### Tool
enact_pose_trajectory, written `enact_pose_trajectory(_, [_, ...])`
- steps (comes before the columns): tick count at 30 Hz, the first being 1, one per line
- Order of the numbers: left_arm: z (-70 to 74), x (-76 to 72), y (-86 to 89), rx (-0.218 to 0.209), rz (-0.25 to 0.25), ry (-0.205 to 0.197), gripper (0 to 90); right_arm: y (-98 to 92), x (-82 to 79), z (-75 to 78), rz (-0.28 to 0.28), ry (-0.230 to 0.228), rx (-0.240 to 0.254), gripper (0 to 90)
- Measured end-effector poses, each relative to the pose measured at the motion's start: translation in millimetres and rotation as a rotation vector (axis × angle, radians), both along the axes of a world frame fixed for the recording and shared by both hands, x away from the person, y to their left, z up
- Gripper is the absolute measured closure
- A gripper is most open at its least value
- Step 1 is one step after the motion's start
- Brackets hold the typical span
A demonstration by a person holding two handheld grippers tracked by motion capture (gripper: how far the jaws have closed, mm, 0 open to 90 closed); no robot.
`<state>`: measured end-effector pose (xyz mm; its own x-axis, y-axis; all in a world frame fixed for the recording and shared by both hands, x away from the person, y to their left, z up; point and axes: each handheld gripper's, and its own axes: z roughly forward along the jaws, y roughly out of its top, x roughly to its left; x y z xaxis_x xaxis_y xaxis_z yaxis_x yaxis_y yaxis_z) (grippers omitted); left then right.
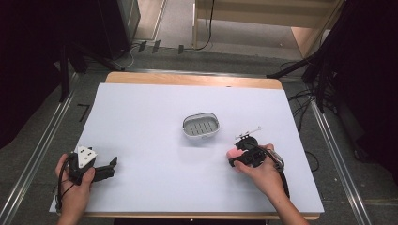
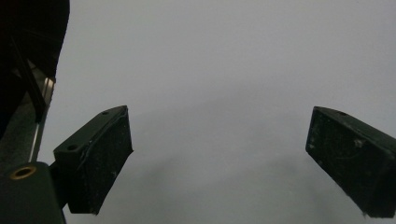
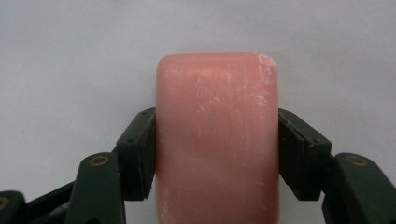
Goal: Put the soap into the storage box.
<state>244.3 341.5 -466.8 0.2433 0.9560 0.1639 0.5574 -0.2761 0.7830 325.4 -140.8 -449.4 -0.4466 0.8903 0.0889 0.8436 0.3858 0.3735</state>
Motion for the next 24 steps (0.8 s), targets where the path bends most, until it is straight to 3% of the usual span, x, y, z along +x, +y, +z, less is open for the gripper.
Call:
enact_pose_trajectory(6, [0.0,0.0,0.0,0.0,0.0,0.0,7.6,2.8,1.6,3.0,0.109,-0.017,0.002,38.6])
enact_pose_trajectory(8, [0.0,0.0,0.0,0.0,0.0,0.0,7.6,4.3,2.6,7.0,0.185,-0.037,0.005,38.6])
enact_pose_trajectory(10, [0.0,0.0,0.0,0.0,0.0,0.0,7.7,5.1,2.5,8.2,0.206,-0.044,0.004,38.6])
enact_pose_trajectory(11, [-0.1,0.0,0.0,-0.001,0.0,-0.001,7.6,7.1,3.1,11.4,0.264,-0.058,0.006,38.6])
enact_pose_trajectory(13, [-0.1,0.0,0.0,0.0,0.0,-0.001,7.7,9.2,3.5,13.9,0.304,-0.062,0.007,38.6])
enact_pose_trajectory(14, [-0.1,0.0,0.0,0.0,0.0,-0.001,7.7,9.2,3.5,13.9,0.304,-0.062,0.007,38.6])
enact_pose_trajectory(19, [0.0,0.0,0.1,-0.001,0.0,0.001,7.7,18.9,6.3,18.7,0.419,-0.069,-0.007,38.6])
enact_pose_trajectory(24, [0.1,0.0,0.2,-0.003,0.001,0.0,7.7,26.7,8.3,20.2,0.475,-0.076,-0.007,38.6])
